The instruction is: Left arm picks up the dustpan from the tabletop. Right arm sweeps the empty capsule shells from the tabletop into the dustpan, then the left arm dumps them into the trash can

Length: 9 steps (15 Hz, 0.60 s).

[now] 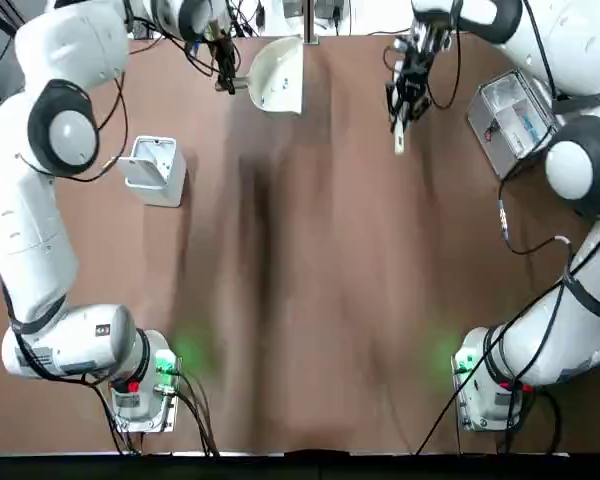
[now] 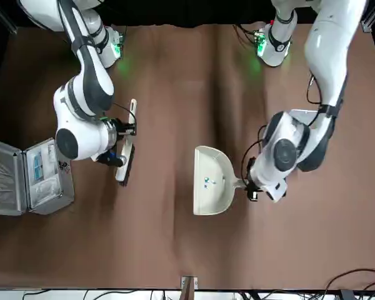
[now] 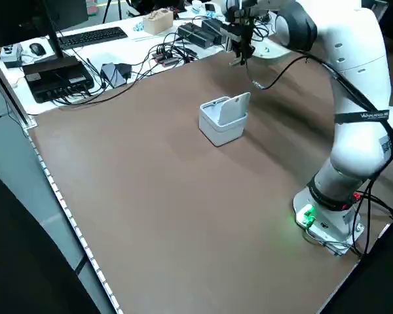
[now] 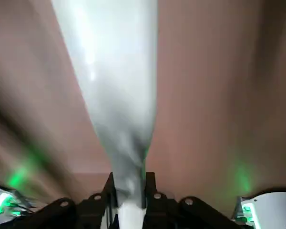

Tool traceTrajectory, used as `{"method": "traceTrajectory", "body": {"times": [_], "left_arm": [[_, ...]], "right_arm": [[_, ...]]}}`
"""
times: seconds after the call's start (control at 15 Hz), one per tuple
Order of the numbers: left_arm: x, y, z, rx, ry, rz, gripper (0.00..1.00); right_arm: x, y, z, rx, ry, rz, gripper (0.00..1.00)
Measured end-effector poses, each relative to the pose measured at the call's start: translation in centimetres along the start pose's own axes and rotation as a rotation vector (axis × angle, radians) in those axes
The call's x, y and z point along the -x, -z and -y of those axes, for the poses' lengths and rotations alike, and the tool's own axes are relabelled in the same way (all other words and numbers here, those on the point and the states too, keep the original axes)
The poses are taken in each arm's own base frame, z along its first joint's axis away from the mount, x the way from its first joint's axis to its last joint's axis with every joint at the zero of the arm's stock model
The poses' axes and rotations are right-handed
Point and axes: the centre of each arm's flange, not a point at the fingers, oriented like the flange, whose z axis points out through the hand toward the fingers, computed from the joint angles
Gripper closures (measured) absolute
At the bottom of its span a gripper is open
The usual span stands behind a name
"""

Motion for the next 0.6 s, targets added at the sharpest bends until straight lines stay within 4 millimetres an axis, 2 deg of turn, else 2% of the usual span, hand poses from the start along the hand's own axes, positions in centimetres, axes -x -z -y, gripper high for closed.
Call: {"method": "traceTrajectory", "body": {"times": [0.07, 0.13, 0.4, 0.6], "left_arm": [[-1.4, 1.8, -0.2, -0.001, 0.002, 0.039, 0.67], [-2.1, 2.4, -0.2, -0.005, -0.007, 0.050, 0.67], [-5.2, 4.2, -0.4, -0.026, -0.026, 0.070, 0.67], [-8.0, 5.9, -0.9, -0.027, -0.039, 0.078, 0.67]], "right_arm": [[0.9, -3.0, -1.7, 0.019, 0.005, 0.030, 0.74], [1.3, -4.6, -2.5, 0.029, 0.000, 0.049, 0.74], [2.8, -9.9, -5.5, 0.056, 0.033, 0.083, 0.74], [5.2, -13.0, -8.2, 0.092, 0.069, 0.101, 0.74]]}}
